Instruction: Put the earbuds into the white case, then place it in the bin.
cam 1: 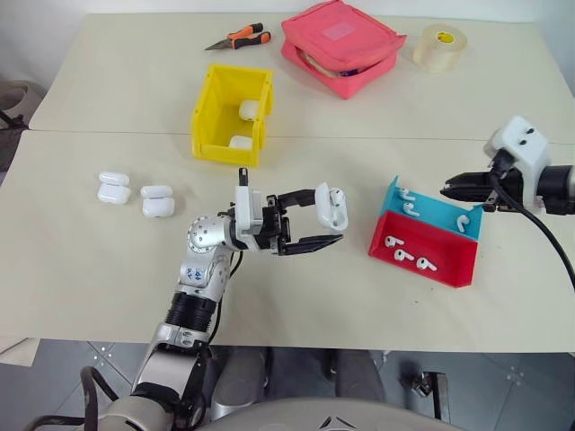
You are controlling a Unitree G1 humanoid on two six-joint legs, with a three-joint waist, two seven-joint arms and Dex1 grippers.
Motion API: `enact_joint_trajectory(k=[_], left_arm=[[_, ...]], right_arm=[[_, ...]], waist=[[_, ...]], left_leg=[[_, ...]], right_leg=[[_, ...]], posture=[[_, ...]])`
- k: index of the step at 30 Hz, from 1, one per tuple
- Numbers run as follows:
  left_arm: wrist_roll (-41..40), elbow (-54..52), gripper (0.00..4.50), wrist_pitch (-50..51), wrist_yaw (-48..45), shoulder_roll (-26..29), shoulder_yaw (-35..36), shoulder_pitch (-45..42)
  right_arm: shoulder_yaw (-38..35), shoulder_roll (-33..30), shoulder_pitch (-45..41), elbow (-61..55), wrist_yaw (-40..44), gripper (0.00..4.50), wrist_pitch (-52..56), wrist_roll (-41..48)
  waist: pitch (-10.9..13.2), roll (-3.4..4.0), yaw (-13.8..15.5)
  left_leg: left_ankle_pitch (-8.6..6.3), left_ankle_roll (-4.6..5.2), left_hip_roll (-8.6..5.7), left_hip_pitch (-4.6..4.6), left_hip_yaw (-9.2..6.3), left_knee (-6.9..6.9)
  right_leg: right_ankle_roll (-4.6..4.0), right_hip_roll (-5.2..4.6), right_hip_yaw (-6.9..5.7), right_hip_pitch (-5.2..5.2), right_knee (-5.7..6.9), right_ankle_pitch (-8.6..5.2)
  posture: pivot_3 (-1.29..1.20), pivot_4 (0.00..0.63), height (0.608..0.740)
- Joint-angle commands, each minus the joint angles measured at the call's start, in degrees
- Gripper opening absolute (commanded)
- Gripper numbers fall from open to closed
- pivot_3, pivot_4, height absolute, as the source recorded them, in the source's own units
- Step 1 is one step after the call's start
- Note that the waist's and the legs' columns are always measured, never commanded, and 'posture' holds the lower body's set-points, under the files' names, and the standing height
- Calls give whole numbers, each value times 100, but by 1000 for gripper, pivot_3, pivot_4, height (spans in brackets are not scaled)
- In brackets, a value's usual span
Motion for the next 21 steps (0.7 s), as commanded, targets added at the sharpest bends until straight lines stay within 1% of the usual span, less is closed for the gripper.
enact_joint_trajectory(k=[1, 2, 4, 7, 9, 10, 12, 14, 16, 21], left_arm=[[-128, 9, 2709, 102, -104, -38, -6, -184], [-143, 28, 2709, 141, -120, -38, 2, -208], [-173, 58, 2709, 215, -146, -35, 20, -258], [-202, 106, 2709, 316, -197, -32, 35, -339], [-211, 145, 2709, 387, -233, -29, 49, -410], [-217, 161, 2709, 442, -225, -28, 60, -445], [-221, 187, 2709, 501, -224, -30, 84, -493], [-218, 218, 2709, 578, -216, -40, 94, -561], [-216, 220, 2709, 628, -225, -58, 88, -608], [-219, 175, 2709, 755, -207, -105, 109, -668]], right_arm=[[-1171, 758, 403, -999, -331, 469, 218, 1270], [-1411, 1045, 505, -1256, -470, 469, 364, 1671], [-1649, 1503, 694, -1716, -819, 469, 553, 2209], [-1794, 2067, 974, -2295, -1399, 469, 755, 2913], [-1919, 2590, 1102, -2599, -1929, 469, 932, 3762], [-1958, 2821, 1156, -2716, -2215, 469, 962, 4158], [-1952, 3070, 1255, -2872, -2630, 469, 982, 4710], [-1735, 3420, 1462, -3073, -3025, 469, 906, 5231], [-1420, 3583, 1652, -3236, -3150, 469, 794, 5313], [-1010, 3619, 1958, -3240, -3196, 469, 370, 5182]], waist=[[1, -3, 1], [1, -3, 0], [0, -2, -4], [1, -2, -4], [1, -2, 1], [1, -2, 2], [0, 0, -2], [0, 0, -8], [0, 0, -17], [0, 1, -14]], left_leg=[[0, 0, 1, 0, -2, 0], [0, 0, 1, 0, -1, 0], [0, -1, 0, 2, -2, 1], [0, -1, -1, 3, -11, 0], [0, -1, -1, 3, -23, 0], [0, 0, -2, 4, -29, 1], [0, 0, -3, 4, -47, 1], [0, 0, -7, 5, -54, 0], [0, 0, -6, 5, -57, -3], [1, 1, -8, 9, -50, -3]], right_leg=[[0, 1, -1, 1, -1, 0], [0, 1, 0, 1, 0, 0], [0, 1, 2, 1, 4, 0], [0, 1, 3, 0, 5, 0], [0, 1, 5, 0, 5, 0], [0, 1, 6, 0, 8, 0], [0, 1, 6, 0, 8, 0], [0, 0, 8, 0, 8, 0], [0, 1, 7, -1, 8, 0], [-1, 4, 11, -1, 12, -1]], posture=[[0, 150, 740], [0, 150, 740], [0, 150, 740], [0, 150, 740], [0, 150, 740], [0, 150, 740], [0, 150, 740], [0, 150, 740], [0, 150, 740], [0, 150, 740]])
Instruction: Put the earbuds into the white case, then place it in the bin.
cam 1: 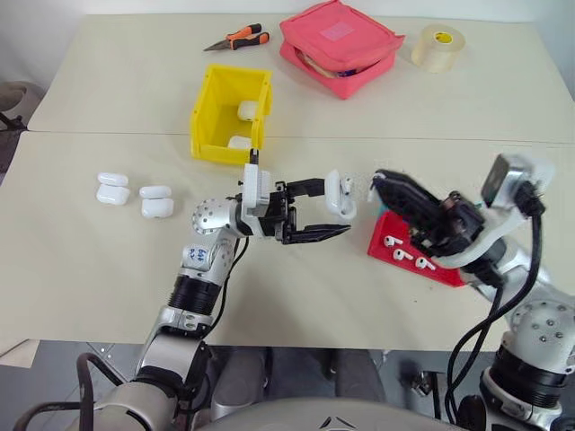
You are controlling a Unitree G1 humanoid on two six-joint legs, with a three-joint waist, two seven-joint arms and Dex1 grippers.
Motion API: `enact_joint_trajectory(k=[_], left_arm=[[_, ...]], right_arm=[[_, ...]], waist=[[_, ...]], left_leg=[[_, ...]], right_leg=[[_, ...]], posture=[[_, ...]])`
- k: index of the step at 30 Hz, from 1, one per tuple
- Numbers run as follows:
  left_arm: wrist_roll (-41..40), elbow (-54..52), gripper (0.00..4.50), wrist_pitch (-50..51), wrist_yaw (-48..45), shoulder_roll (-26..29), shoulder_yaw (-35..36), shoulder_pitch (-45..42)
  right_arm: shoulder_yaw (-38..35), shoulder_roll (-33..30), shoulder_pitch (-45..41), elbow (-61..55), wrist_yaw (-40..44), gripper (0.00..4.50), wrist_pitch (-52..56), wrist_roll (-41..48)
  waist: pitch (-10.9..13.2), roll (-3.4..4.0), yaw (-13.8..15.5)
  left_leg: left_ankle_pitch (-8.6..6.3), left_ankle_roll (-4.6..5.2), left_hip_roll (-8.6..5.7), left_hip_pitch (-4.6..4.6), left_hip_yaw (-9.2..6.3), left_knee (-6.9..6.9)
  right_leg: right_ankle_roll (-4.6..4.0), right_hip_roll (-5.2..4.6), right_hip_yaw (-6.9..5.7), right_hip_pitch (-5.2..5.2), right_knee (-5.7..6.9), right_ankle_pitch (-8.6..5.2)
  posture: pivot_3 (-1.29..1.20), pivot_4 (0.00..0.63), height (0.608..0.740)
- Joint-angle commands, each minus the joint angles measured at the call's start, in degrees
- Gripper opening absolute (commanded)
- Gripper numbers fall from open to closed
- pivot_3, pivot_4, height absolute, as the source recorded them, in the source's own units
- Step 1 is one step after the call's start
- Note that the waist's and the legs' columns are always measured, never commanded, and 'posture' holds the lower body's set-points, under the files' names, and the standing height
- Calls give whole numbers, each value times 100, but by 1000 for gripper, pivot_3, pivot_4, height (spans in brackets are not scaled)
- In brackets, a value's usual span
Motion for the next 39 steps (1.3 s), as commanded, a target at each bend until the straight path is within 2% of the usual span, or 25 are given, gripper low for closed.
enact_joint_trajectory(k=[1, 17, 30, 39], left_arm=[[-130, -72, 2709, 58, -4, -48, 49, -99], [-80, -123, 2709, 162, -21, -67, 40, -77], [-83, -170, 2709, 178, 31, -78, 74, -79], [-79, -129, 2709, 157, 59, -99, 90, -120]], right_arm=[[180, -21, 169, -179, 37, 469, -402, -18], [705, -138, 215, -170, -186, 469, -1077, 237], [1248, -188, 644, 4, 121, 469, -1521, -489], [1335, -367, 719, 20, 142, 469, -1571, -438]], waist=[[0, 0, 3], [0, 0, -2], [0, 0, 1], [0, 0, 0]], left_leg=[[0, 0, 0, 0, 0, 0], [0, 0, 2, 1, 11, -2], [0, 0, 1, 1, 31, -2], [0, 0, 2, 1, 33, -3]], right_leg=[[0, 0, 0, 0, 1, 0], [-1, 2, 0, 0, -1, 0], [-1, 2, 0, 0, -1, -1], [-1, 3, 0, 0, -1, -1]], posture=[[0, 150, 740], [0, 150, 740], [0, 150, 740], [0, 150, 740]])
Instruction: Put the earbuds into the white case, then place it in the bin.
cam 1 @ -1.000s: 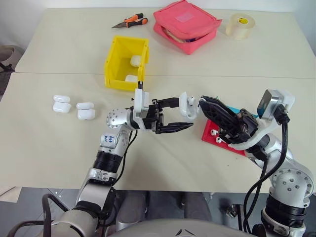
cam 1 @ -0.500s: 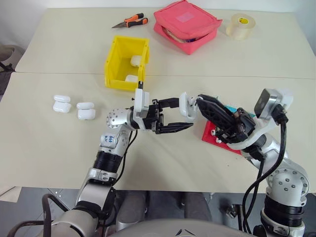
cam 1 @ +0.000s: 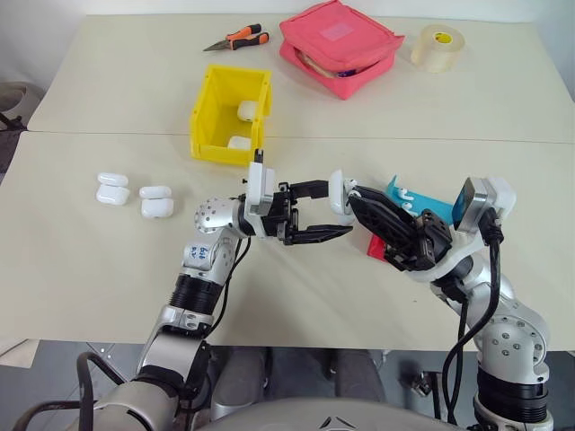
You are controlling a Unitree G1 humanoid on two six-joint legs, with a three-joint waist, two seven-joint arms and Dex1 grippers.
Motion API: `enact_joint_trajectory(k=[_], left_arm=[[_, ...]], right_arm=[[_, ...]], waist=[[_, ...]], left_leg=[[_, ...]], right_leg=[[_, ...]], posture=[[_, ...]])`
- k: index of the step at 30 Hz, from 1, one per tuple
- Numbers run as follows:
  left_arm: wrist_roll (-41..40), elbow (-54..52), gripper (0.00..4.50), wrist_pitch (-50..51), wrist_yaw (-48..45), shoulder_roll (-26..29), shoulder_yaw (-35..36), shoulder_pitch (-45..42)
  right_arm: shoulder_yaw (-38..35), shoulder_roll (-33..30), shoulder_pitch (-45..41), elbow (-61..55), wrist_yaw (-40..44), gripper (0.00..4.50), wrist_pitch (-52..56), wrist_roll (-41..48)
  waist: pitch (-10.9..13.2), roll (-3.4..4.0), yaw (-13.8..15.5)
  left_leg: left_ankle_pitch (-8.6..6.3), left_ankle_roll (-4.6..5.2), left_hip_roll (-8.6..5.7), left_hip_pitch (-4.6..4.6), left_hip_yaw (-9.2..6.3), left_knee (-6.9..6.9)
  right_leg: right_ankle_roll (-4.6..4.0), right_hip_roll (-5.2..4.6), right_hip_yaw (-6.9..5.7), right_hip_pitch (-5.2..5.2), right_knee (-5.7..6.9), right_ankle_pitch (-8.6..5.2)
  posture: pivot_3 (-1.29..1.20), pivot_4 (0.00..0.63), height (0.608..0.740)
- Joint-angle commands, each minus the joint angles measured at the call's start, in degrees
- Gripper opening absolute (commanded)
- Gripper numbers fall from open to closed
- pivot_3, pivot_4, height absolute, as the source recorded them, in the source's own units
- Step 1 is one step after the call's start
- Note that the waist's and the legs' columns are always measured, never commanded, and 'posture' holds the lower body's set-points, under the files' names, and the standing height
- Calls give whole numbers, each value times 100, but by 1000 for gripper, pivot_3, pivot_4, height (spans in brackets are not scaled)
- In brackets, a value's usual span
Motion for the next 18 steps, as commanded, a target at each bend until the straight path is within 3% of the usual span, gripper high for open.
enact_joint_trajectory(k=[1, 11, 15, 18], left_arm=[[-113, -115, 2709, -83, 56, -53, 99, -125], [-79, -161, 2709, -122, 58, -51, 114, -67], [23, -216, 2709, -132, 47, 140, 127, 6], [494, -255, 2709, -99, 205, 647, 49, 17]], right_arm=[[47, -174, 35, 12, -113, 469, 206, 152], [-233, -513, -252, -25, -91, 3886, 118, 365], [-756, -947, -49, 105, 24, 3886, 148, 486], [-1230, -1419, 275, 344, 196, 3709, 209, 411]], waist=[[0, 0, 1], [0, 0, 8], [0, -1, 13], [0, -1, 13]], left_leg=[[0, 0, 0, 0, 0, 0], [0, 0, 0, 0, -2, 0], [0, 1, -1, -1, 3, 0], [0, 1, 1, -1, 16, -4]], right_leg=[[0, 0, 0, 0, 0, 0], [0, 0, 0, 0, -2, 0], [0, -1, 0, 1, -3, 0], [-1, 0, -3, 1, -3, 0]], posture=[[0, 150, 740], [0, 150, 740], [0, 150, 740], [0, 150, 740]])
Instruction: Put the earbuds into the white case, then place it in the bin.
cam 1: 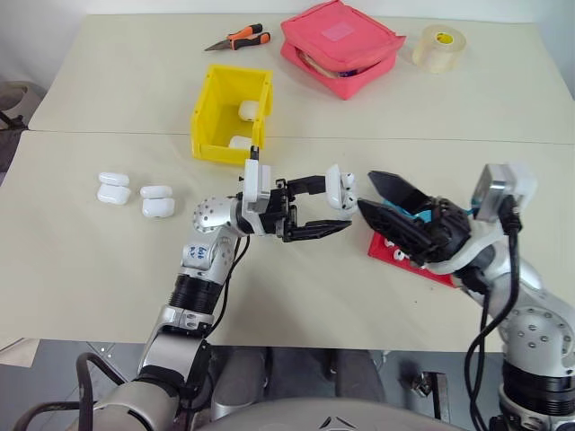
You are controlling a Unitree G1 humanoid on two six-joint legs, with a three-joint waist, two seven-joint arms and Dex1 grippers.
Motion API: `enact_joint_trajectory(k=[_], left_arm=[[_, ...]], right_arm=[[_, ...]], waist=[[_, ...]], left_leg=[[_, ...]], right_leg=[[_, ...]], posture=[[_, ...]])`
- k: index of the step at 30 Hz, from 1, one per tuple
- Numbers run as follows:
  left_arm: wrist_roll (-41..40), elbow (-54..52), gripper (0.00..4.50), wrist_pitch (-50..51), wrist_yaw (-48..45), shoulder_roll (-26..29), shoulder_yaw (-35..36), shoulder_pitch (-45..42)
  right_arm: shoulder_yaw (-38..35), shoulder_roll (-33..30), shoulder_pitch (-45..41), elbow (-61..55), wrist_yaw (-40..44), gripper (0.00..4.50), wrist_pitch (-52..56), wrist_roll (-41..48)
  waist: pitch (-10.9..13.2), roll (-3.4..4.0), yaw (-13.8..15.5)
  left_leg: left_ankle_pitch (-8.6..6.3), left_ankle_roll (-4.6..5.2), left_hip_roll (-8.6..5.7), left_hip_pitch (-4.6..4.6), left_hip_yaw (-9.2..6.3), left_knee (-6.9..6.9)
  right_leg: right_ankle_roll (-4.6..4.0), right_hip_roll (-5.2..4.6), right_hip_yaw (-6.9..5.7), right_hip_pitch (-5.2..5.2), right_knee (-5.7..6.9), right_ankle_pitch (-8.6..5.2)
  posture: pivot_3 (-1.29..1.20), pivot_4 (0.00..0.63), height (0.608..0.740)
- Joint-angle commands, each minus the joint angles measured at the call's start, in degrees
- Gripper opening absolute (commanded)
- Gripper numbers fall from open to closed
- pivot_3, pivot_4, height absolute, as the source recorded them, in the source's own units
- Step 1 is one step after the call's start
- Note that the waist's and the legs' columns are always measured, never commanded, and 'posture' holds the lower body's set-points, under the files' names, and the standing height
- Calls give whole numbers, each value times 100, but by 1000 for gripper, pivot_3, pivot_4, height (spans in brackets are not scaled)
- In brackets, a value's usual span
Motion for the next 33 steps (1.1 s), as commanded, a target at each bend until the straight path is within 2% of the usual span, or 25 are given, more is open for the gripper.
enact_joint_trajectory(k=[1, 3, 4, 7, 11, 17, 18, 19, 20, 22, 25, 33], left_arm=[[650, -161, 2709, -107, 132, 612, -108, -32], [1168, -121, 2709, -150, 182, 1037, -327, -144], [1553, -150, 2709, 185, 375, 1261, -513, -228], [1826, -259, 2709, 265, 444, 1404, -742, -426], [2019, -309, 2709, 211, 483, 1391, -946, -538], [2141, -487, 2709, 361, 597, 1248, -1185, -516], [2132, -519, 2709, 421, 605, 1225, -1217, -508], [2118, -537, 2709, 450, 601, 1204, -1241, -508], [2119, -550, 2709, 471, 621, 1180, -1263, -513], [2106, -560, 2709, 472, 661, 1118, -1282, -529], [2089, -563, 2709, 453, 735, 1055, -1259, -547], [1985, -570, 2709, 368, 895, 1036, -1086, -484]], right_arm=[[-437, -554, 336, 176, 361, 3499, 26, -302], [-136, -1109, 524, 345, 697, 2938, -278, -1357], [21, -1329, 588, 373, 911, 2573, -391, -1678], [202, -1361, 181, 338, 880, 1431, -394, -1790], [585, -1381, -383, 145, 840, 126, -203, -1941], [1318, -1003, -1356, 27, 584, 51, 179, -1950], [1457, -944, -1480, 46, 555, 51, 250, -1992], [1562, -893, -1578, 71, 530, 51, 310, -2036], [1675, -848, -1658, 98, 530, 51, 342, -2093], [1854, -806, -1758, 211, 452, 51, 472, -2233], [1960, -876, -1657, 373, 522, 51, 465, -2502], [1617, -1018, -1169, 471, 779, 51, 430, -2516]], waist=[[0, 0, -8], [0, 1, -19], [0, 1, -15], [1, -1, -11], [1, -2, -2], [3, -4, -1], [-69, 1, -2], [-221, -7, 14], [-296, -8, 22], [-395, -37, 23], [-448, -94, 26], [-510, -88, 15]], left_leg=[[0, 0, 0, 0, 3, -1], [0, 1, 0, 8, 18, -4], [0, 2, 2, 11, 24, -9], [1, 3, 5, 11, 23, -8], [1, 3, 4, 8, 16, -5], [1, 2, 5, 5, 10, -5], [1, 2, 5, 5, 8, -4], [2, 0, 4, -9, 10, -7], [-2, -4, -1, -25, 21, -17], [-4, -3, -1, -22, 39, -25], [-3, -2, 1, -20, 44, -12], [-1, 2, 1, 0, 49, -10]], right_leg=[[0, 0, 1, 0, 0, 0], [0, 0, 8, 0, 1, 0], [0, 1, 11, 0, 1, 0], [0, 2, 12, 0, 1, 0], [0, 1, 13, 0, -1, 0], [0, 1, 8, -1, -3, 0], [0, 1, 7, -1, -2, 0], [1, 0, 8, -13, -4, 1], [-2, 2, 11, -58, 17, -1], [-5, 1, 3, -59, 7, -3], [-1, 1, 3, -50, 7, 0], [3, 1, 10, -29, 5, 6]], posture=[[0, 150, 740], [0, 150, 740], [0, 150, 740], [0, 150, 740], [0, 150, 740], [0, 150, 740], [0, 0, 740], [0, 0, 740], [0, 0, 740], [0, 0, 740], [0, 0, 740], [0, 0, 740]])
